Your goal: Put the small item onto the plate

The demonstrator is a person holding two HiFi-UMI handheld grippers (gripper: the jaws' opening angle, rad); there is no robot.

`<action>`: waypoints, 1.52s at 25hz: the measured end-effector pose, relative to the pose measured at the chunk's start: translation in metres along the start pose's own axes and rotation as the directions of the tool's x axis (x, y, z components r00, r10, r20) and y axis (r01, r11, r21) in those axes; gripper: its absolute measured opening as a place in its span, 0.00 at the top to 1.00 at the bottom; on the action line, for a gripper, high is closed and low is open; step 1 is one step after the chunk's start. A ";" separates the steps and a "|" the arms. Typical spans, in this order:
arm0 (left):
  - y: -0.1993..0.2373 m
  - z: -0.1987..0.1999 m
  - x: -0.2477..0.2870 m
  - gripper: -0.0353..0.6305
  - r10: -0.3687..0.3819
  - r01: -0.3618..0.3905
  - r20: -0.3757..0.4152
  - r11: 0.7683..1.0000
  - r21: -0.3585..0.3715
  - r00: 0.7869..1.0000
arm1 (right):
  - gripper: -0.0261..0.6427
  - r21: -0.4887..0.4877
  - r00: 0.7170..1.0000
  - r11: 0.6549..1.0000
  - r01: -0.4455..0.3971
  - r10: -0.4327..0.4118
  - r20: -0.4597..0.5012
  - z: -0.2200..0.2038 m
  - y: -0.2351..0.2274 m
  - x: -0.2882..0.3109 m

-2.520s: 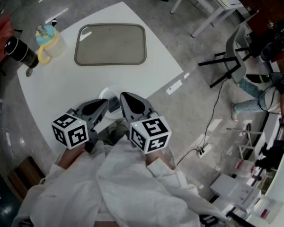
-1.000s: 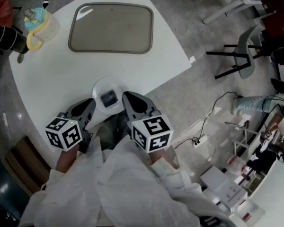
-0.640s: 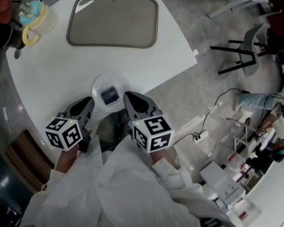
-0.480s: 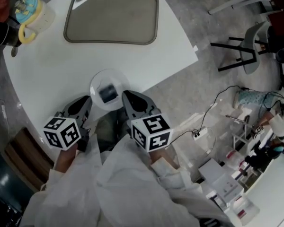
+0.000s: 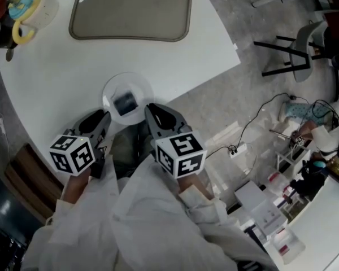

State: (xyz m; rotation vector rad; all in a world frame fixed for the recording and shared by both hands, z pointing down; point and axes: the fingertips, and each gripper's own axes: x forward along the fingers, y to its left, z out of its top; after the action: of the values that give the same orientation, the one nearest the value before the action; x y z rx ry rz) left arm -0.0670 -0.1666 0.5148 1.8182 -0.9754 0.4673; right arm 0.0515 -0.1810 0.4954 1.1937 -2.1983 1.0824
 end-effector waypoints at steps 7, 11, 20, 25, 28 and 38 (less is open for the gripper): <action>0.009 -0.004 0.002 0.75 0.036 -0.036 -0.018 0.999 -0.020 0.999 | 0.94 0.013 1.000 1.000 0.019 -0.018 -0.010 -0.006 -0.008 0.001; 0.009 -0.005 0.004 0.73 0.032 -0.032 -0.021 0.999 -0.041 0.999 | 0.89 0.019 1.000 1.000 0.019 -0.019 -0.010 -0.009 -0.010 0.002; 0.007 -0.008 0.006 0.73 0.007 -0.010 -0.029 0.995 -0.096 1.000 | 0.81 0.033 0.998 0.998 0.045 -0.043 -0.055 -0.019 -0.020 0.006; 0.003 -0.008 0.007 0.73 0.018 -0.022 -0.039 0.994 -0.105 0.999 | 0.80 0.065 0.996 0.997 0.050 -0.044 -0.078 -0.025 -0.024 0.008; 0.003 -0.010 0.008 0.73 0.017 -0.023 -0.047 0.993 -0.113 0.999 | 0.80 0.078 0.995 0.996 0.042 -0.035 -0.088 -0.028 -0.022 0.012; 0.001 -0.010 0.010 0.73 0.004 -0.013 -0.057 0.985 -0.170 0.998 | 0.80 0.094 0.993 0.995 0.021 -0.010 -0.119 -0.032 -0.020 0.016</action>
State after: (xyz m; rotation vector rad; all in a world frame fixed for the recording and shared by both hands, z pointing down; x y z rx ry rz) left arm -0.0610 -0.1616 0.5267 1.6396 -0.9554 0.4243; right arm 0.0591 -0.1700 0.5340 1.1524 -2.0655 1.2312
